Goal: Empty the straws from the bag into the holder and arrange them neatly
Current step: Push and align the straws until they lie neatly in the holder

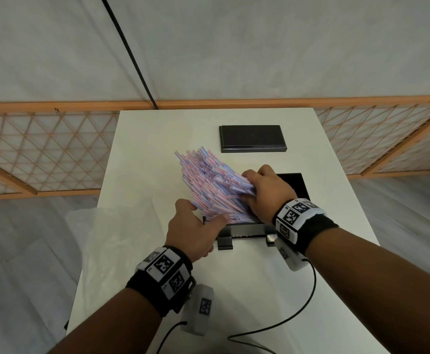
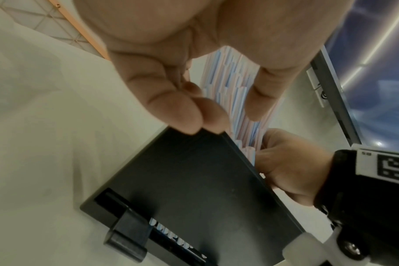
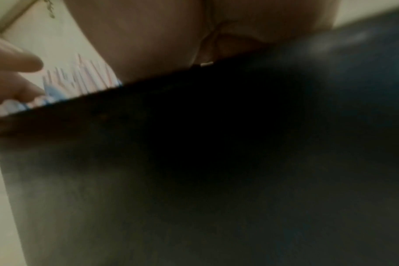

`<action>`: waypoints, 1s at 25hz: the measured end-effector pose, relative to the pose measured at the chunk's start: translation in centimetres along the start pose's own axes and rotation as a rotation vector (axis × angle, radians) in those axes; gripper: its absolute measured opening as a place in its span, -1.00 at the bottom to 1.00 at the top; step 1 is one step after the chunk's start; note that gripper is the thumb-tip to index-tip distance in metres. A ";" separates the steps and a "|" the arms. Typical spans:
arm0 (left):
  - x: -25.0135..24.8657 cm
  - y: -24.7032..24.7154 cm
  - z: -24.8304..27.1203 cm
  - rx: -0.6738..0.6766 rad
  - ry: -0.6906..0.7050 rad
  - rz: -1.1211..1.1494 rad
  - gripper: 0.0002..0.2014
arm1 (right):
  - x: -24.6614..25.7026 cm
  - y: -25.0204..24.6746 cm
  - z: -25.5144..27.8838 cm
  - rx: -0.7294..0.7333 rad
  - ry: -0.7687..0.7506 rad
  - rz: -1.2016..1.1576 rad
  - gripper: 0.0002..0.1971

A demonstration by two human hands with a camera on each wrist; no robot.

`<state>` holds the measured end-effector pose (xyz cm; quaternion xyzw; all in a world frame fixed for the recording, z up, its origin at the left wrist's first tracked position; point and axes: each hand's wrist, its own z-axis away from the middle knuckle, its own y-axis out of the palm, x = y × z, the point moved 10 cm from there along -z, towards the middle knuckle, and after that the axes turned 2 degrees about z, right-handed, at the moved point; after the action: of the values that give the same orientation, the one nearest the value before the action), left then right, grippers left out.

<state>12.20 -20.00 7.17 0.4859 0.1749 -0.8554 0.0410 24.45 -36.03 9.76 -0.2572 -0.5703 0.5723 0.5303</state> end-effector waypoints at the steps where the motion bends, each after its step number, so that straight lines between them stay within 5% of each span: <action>1: 0.0 0.0 -0.1 0.001 0.006 -0.004 -0.40 | -0.2 0.1 0.1 -0.005 0.006 -0.020 -0.59; 5: 0.7 -0.2 -1.0 0.010 0.000 -0.038 -0.33 | -2.3 -0.7 0.8 -0.047 0.076 -0.093 -0.37; 10: 0.5 -0.3 -1.3 -0.013 0.055 -0.124 -0.26 | -4.7 1.3 1.0 0.130 0.213 0.066 -0.17; 18: -1.2 0.3 -0.7 -0.021 0.209 -0.140 -0.58 | -2.6 0.1 -0.1 -0.003 0.141 0.128 -0.65; 25: 0.2 -0.6 -1.2 -0.056 0.118 -0.132 -0.47 | -3.7 -2.0 1.1 -0.153 0.135 -0.103 -0.37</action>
<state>12.97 -19.00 6.61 0.5216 0.2326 -0.8208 -0.0124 25.20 -40.26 10.69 -0.3050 -0.5878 0.4804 0.5750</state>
